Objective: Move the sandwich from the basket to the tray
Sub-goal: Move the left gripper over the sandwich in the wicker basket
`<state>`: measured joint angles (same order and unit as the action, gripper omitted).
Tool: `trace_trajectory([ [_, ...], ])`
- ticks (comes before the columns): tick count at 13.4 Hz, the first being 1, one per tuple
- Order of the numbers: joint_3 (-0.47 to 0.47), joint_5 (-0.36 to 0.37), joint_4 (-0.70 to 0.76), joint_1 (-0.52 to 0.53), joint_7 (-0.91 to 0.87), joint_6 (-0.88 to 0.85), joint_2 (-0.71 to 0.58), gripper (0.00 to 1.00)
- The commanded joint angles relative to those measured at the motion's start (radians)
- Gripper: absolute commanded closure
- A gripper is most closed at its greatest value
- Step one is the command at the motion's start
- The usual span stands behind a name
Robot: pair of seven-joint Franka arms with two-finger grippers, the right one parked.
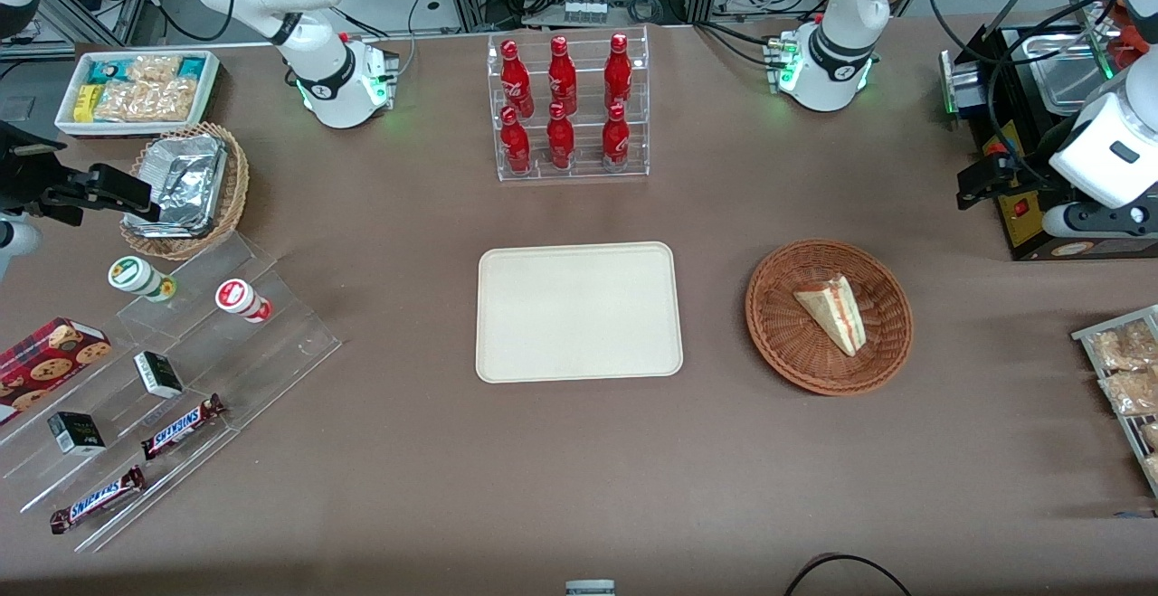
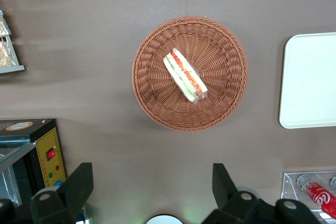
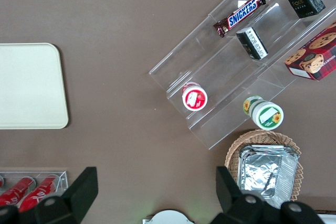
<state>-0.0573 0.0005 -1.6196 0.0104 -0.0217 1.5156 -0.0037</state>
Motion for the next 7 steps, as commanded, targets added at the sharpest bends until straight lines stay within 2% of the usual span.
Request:
trace_trajectory([
  [1,-0.004,-0.002,0.006,-0.009,-0.023,0.011,0.010,0.00],
  [7,-0.025,0.004,-0.072,-0.026,-0.026,0.060,0.068,0.00],
])
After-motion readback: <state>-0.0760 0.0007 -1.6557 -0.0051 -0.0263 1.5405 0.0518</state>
